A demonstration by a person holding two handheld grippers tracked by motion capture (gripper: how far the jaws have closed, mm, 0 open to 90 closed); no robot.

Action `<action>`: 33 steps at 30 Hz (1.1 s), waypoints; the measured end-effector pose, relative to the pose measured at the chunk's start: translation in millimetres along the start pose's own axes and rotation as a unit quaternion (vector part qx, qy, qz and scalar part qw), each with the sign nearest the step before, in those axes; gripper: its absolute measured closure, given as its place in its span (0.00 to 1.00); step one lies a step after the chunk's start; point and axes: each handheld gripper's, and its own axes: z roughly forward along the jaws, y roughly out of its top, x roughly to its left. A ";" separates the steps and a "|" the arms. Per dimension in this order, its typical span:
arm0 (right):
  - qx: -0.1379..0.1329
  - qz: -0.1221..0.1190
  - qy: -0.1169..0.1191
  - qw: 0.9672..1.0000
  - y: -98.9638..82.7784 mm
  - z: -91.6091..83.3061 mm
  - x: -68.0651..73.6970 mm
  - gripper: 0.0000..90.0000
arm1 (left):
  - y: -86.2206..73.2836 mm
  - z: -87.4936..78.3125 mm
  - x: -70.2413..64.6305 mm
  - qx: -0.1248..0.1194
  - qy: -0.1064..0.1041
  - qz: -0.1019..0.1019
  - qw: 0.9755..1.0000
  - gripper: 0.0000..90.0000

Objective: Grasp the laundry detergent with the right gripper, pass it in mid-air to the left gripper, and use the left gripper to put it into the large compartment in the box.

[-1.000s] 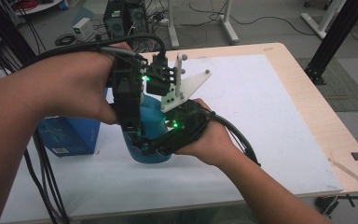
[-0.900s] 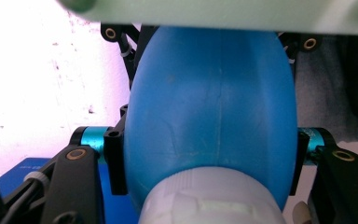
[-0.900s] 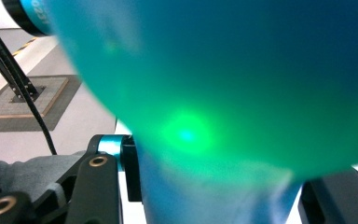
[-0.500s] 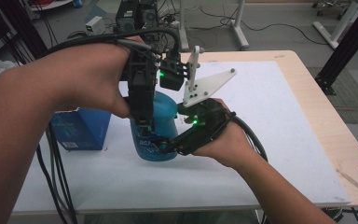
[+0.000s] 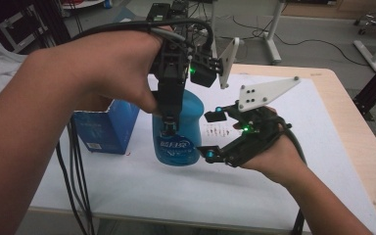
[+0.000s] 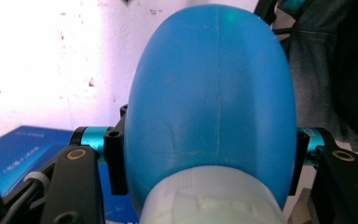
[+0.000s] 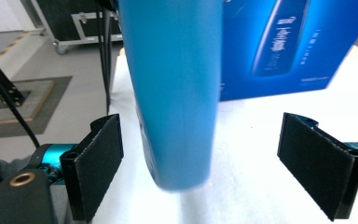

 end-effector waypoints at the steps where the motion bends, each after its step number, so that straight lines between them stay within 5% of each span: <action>1: 0.001 0.001 0.000 1.000 0.5 -3.0 -0.6 0.15 | -2.7 -4.0 1.5 0.000 0.001 -0.003 1.000 0.42; 6: 0.010 -0.001 -0.007 1.000 4.4 -15.7 -4.8 0.13 | -10.8 -14.4 5.1 -0.003 0.004 -0.019 1.000 0.42; 8: 0.018 0.000 -0.022 1.000 9.7 -23.6 -7.6 0.02 | -15.6 -20.5 7.3 -0.003 0.005 -0.031 1.000 0.42; 14: 0.047 -0.008 -0.031 0.998 18.3 -36.2 -11.3 0.02 | -32.7 -44.0 15.1 0.000 0.003 -0.071 0.997 0.42; 20: 0.082 -0.015 -0.034 0.996 28.4 -50.8 -17.5 0.01 | -52.1 -67.6 29.0 -0.005 -0.008 -0.128 0.992 0.42; 24: 0.104 -0.027 -0.037 0.994 38.8 -57.2 -17.5 0.01 | -67.2 -84.8 38.7 -0.014 -0.014 -0.191 0.981 0.42; 26: 0.113 -0.033 -0.041 0.992 45.8 -62.0 -17.2 0.01 | -78.8 -97.3 44.8 -0.025 -0.006 -0.240 0.970 0.42; 27: 0.113 -0.035 -0.041 0.992 47.7 -63.5 -17.5 0.01 | -78.8 -97.3 44.8 -0.025 -0.006 -0.240 0.970 0.42; 30: 0.118 -0.038 -0.043 0.991 50.7 -66.7 -17.6 0.01 | -89.9 -108.2 49.5 -0.032 0.006 -0.294 0.955 0.42; 31: 0.122 -0.040 -0.045 0.991 52.6 -69.5 -17.6 0.01 | -97.9 -111.4 52.9 -0.036 0.006 -0.330 0.943 0.42; 32: 0.122 -0.040 -0.045 0.991 52.6 -69.5 -17.6 0.01 | -97.9 -111.4 52.9 -0.036 0.006 -0.330 0.943 0.42; 33: 0.123 -0.040 -0.047 0.990 53.0 -70.7 -17.5 0.01 | -101.9 -111.9 54.9 -0.038 0.003 -0.347 0.937 0.42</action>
